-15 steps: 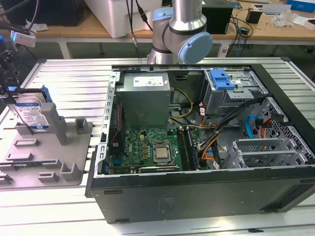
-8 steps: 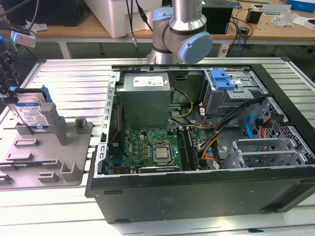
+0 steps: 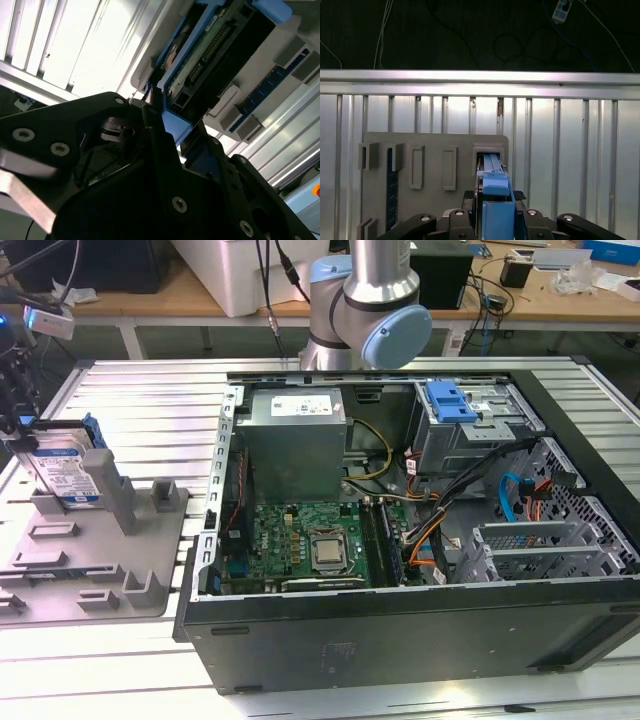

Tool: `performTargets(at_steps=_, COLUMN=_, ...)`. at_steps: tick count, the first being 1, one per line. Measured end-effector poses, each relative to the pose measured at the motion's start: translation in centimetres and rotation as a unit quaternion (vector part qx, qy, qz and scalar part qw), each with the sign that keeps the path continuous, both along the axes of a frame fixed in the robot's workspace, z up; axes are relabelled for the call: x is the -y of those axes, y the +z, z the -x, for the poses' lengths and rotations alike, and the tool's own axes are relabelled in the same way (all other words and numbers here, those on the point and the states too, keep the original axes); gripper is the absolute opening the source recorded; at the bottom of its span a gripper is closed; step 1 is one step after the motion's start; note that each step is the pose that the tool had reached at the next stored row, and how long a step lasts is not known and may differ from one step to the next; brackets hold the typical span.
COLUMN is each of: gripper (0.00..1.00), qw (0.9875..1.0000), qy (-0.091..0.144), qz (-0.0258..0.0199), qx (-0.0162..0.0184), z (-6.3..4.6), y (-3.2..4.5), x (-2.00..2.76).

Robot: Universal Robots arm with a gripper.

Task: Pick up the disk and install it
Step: 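Pick up the disk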

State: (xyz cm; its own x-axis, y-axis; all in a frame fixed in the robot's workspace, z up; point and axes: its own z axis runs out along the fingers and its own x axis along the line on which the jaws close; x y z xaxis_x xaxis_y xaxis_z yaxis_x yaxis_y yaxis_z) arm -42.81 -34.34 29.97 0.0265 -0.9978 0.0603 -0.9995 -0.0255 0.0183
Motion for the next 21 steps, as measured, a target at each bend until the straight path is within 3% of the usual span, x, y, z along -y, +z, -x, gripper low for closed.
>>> performTargets(at_steps=21, gripper=0.37, qw=1.0, qy=0.0, qz=0.0, qx=0.0, z=0.0, y=-0.6, x=0.0)
